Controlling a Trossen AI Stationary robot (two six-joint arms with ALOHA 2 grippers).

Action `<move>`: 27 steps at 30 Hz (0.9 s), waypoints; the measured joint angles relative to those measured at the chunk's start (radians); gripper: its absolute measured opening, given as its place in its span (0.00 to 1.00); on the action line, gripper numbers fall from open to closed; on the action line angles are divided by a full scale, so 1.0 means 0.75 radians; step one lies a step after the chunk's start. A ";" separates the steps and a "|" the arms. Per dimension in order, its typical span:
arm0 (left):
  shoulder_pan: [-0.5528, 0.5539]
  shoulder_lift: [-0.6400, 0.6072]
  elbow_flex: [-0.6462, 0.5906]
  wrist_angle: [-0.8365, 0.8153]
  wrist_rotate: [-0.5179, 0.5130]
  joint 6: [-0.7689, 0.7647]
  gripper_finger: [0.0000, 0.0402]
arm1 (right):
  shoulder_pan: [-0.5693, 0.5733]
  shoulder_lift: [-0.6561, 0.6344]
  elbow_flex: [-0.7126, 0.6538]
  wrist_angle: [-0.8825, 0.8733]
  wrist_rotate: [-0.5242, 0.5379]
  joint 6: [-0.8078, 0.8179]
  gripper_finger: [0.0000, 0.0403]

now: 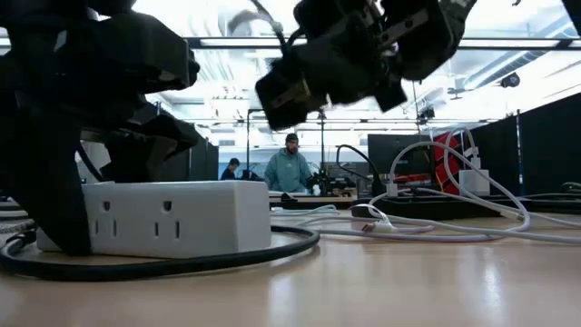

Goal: Insert USB
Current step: Insert the black charger cable into the bottom white outlet extension

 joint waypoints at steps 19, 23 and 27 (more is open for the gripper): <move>0.027 0.005 -0.004 0.075 0.111 -0.084 0.51 | 0.060 0.347 0.038 0.757 -0.047 0.276 0.13; 0.027 0.005 -0.004 0.080 0.104 -0.086 0.51 | 0.068 0.354 0.044 0.744 -0.018 0.208 0.13; 0.026 0.007 -0.005 0.097 0.029 -0.078 0.51 | 0.066 0.377 0.045 0.741 -0.003 0.137 0.13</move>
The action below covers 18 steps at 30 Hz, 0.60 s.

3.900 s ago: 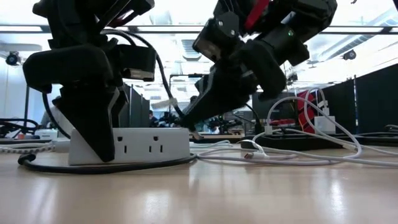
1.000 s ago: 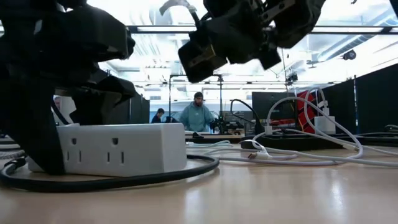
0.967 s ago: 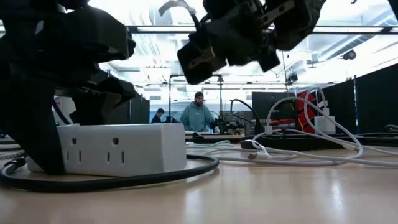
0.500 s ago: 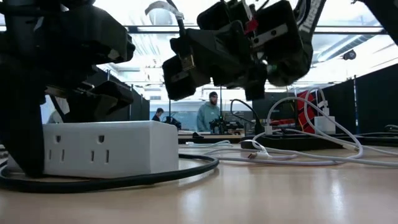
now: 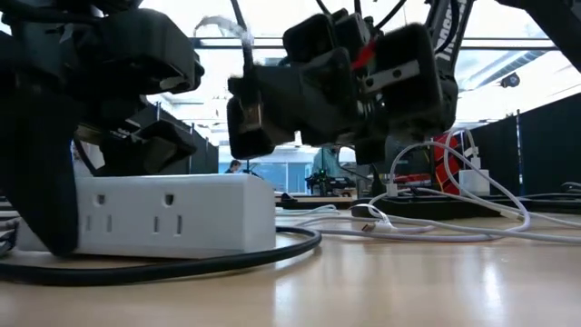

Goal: Insert USB
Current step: Insert the black charger cable into the bottom white outlet extension

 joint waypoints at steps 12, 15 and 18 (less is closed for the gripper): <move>0.014 0.002 -0.005 0.033 -0.034 0.252 0.51 | 0.000 0.066 0.004 0.001 -0.090 -0.105 0.13; 0.023 0.002 -0.006 0.035 -0.029 0.293 0.51 | 0.000 0.066 0.006 0.002 -0.090 -0.118 0.13; 0.043 0.002 -0.007 0.035 -0.021 0.282 0.51 | 0.002 0.066 0.012 0.003 -0.084 -0.107 0.13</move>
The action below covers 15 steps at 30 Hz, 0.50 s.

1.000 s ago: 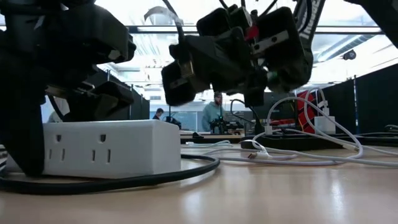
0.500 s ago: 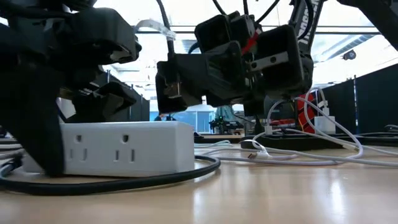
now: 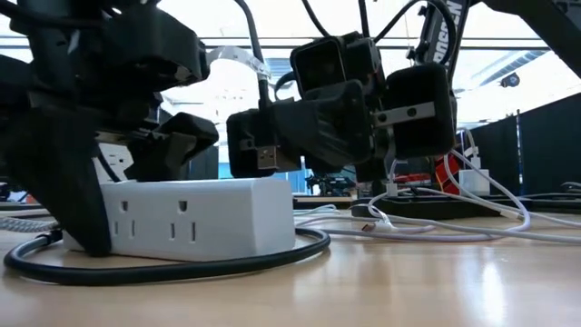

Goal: Insert USB
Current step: Insert the black charger cable into the bottom white outlet extension

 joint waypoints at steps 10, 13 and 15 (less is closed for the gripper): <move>0.012 -0.001 0.000 0.019 0.012 0.007 0.51 | 0.001 0.000 0.003 -0.038 0.011 -0.032 0.13; 0.011 -0.001 0.000 0.025 0.013 0.008 0.51 | 0.001 0.000 0.003 -0.040 0.004 -0.039 0.13; 0.011 -0.001 0.000 0.033 0.013 0.011 0.51 | 0.001 0.000 0.003 -0.063 0.003 -0.065 0.13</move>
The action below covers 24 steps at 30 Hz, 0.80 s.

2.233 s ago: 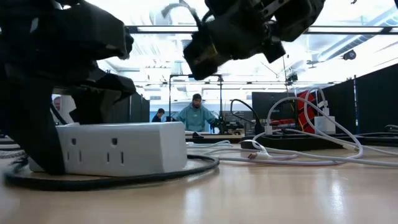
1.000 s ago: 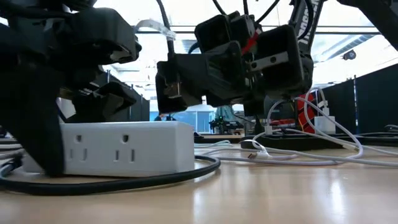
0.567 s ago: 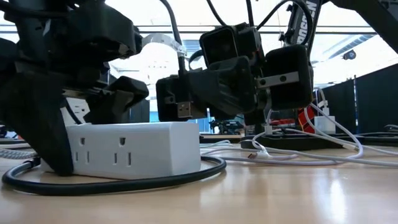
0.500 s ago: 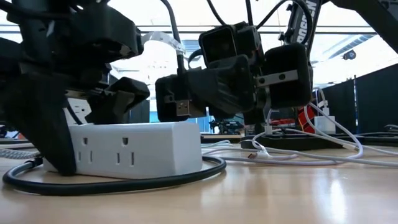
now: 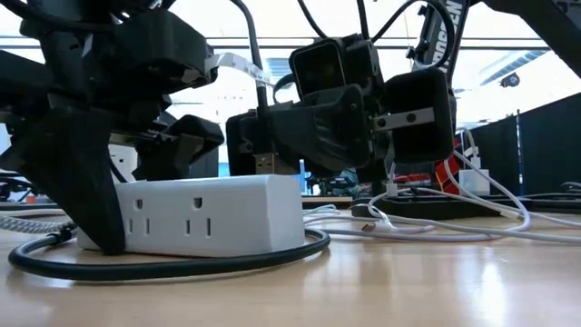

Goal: Insert USB
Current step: Insert the black charger cable into the bottom white outlet extension

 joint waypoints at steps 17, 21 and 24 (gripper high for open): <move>-0.001 0.000 0.003 -0.002 0.011 0.056 0.51 | 0.000 0.000 0.000 -0.040 -0.052 -0.028 0.13; -0.001 0.000 0.003 0.012 0.013 0.055 0.51 | 0.000 -0.001 0.000 -0.040 -0.031 -0.047 0.13; -0.001 0.000 0.003 0.018 0.012 0.054 0.51 | 0.000 -0.001 0.002 -0.043 -0.026 -0.051 0.13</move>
